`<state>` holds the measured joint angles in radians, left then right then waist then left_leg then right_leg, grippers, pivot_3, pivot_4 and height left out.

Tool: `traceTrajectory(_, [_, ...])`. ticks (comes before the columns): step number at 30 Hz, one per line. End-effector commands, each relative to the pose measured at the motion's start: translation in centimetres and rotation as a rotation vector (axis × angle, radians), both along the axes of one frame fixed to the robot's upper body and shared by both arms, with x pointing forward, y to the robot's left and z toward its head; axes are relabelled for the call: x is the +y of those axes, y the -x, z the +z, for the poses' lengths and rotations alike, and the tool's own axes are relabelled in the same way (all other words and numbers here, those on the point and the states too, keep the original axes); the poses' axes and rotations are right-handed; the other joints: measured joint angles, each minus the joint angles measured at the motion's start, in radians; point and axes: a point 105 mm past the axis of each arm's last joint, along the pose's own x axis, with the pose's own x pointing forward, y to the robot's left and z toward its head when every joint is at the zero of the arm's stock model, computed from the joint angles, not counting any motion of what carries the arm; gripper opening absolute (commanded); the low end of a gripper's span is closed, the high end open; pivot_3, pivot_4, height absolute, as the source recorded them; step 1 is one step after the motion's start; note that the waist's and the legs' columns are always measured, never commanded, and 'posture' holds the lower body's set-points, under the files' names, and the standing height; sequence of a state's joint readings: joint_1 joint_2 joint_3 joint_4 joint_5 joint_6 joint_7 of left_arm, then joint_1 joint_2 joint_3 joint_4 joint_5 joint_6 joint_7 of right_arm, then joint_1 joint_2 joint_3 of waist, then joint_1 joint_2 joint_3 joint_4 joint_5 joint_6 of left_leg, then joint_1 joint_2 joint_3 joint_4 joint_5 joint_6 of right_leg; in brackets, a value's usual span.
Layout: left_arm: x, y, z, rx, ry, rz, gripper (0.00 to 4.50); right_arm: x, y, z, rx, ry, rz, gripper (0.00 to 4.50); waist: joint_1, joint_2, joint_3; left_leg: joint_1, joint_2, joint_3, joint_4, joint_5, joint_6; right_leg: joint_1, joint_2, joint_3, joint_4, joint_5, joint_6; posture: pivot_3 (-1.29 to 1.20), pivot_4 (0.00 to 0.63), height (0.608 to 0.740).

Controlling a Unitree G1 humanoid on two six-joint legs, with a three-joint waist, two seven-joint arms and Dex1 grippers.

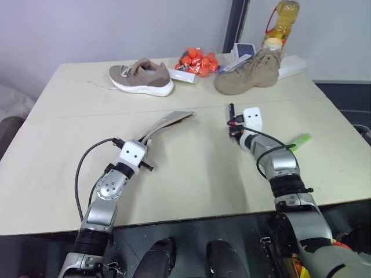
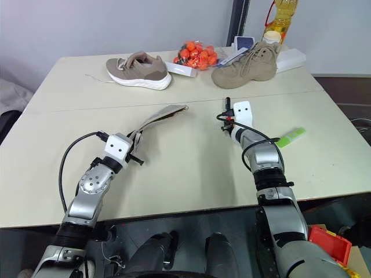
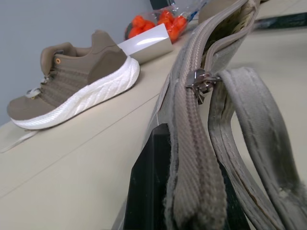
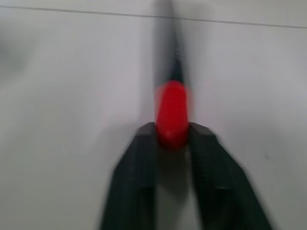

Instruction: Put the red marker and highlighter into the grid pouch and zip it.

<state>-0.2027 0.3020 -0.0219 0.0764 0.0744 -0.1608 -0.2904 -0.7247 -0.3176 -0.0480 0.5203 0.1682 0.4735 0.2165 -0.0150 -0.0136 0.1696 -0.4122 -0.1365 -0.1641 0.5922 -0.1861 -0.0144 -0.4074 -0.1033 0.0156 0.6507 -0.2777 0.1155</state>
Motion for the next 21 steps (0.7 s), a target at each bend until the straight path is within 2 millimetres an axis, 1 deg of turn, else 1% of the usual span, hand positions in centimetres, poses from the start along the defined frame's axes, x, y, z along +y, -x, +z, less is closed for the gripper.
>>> traceTrajectory(1, [0.3, 0.2, 1.1, -0.039, 0.018, 0.006, 0.00, 0.2, -0.4, 2.4, -0.084, 0.011, 0.007, 0.21, -0.001, 0.000, 0.000, 0.000, 0.000, 0.000, 0.000, 0.000, 0.000, 0.000, 0.000, 0.000, 0.000, 0.000, 0.000, 0.00, 0.150, 0.740])
traceTrajectory(3, [0.3, 0.2, 1.1, -0.038, 0.025, 0.008, 0.00, 0.2, -0.2, 2.8, -0.109, 0.061, 0.025, 0.21, 0.000, 0.000, 0.000, 0.000, 0.000, 0.000, 0.000, 0.000, 0.000, 0.000, 0.000, 0.000, 0.000, 0.000, 0.000, 0.00, 0.150, 0.740])
traceTrajectory(6, [0.5, 0.2, 1.4, -0.040, 0.052, 0.009, 0.00, 0.4, 0.5, 4.4, -0.191, 0.141, 0.091, 0.21, 0.001, 0.000, 0.000, 0.000, 0.000, 0.000, 0.000, 0.000, 0.000, 0.000, 0.000, 0.000, 0.000, 0.000, 0.000, 0.00, 0.150, 0.740])
traceTrajectory(8, [0.7, 0.1, 1.7, -0.039, 0.079, 0.001, 0.00, 0.9, 1.6, 6.0, -0.266, 0.205, 0.198, 0.21, 0.002, 0.000, 0.000, 0.000, 0.000, 0.000, 0.000, 0.000, 0.000, 0.000, 0.000, 0.000, 0.000, 0.000, 0.000, 0.00, 0.150, 0.740])
traceTrajectory(10, [0.9, 0.1, 2.0, -0.032, 0.104, -0.020, 0.00, 1.6, 3.7, 7.1, -0.327, 0.333, 0.377, 0.21, 0.005, 0.000, 0.000, 0.000, 0.000, 0.000, 0.000, 0.000, 0.000, 0.000, 0.000, 0.000, 0.000, 0.000, 0.000, 0.00, 0.150, 0.740])
traceTrajectory(12, [1.0, 0.1, 2.1, -0.027, 0.107, -0.044, 0.00, 2.1, 5.5, 7.4, -0.342, 0.410, 0.513, 0.21, 0.004, 0.000, 0.000, 0.000, 0.000, 0.000, 0.000, 0.000, 0.000, 0.000, 0.000, 0.000, 0.000, 0.000, 0.000, 0.00, 0.150, 0.740])
traceTrajectory(16, [0.8, -0.1, 2.0, -0.009, 0.096, -0.091, 0.00, 3.0, 8.1, 7.5, -0.334, 0.419, 0.665, 0.21, -0.001, 0.000, 0.000, 0.000, 0.001, 0.001, 0.002, 0.000, 0.000, 0.002, 0.000, 0.000, -0.001, 0.000, 0.000, 0.00, 0.150, 0.740])
traceTrajectory(18, [0.8, -0.2, 2.0, -0.009, 0.094, -0.099, 0.00, 3.2, 8.7, 7.4, -0.324, 0.419, 0.695, 0.21, 0.002, 0.000, 0.000, 0.000, 0.002, 0.001, 0.002, 0.000, 0.000, 0.002, 0.000, 0.000, -0.001, 0.000, 0.000, 0.00, 0.150, 0.740])
traceTrajectory(21, [0.6, -0.4, 2.0, -0.009, 0.095, -0.107, 0.00, 3.6, 9.0, 6.9, -0.309, 0.434, 0.711, 0.21, 0.005, 0.000, 0.000, 0.000, 0.002, 0.000, 0.003, 0.000, 0.000, 0.002, 0.000, 0.000, -0.001, 0.000, 0.000, 0.00, 0.150, 0.740])
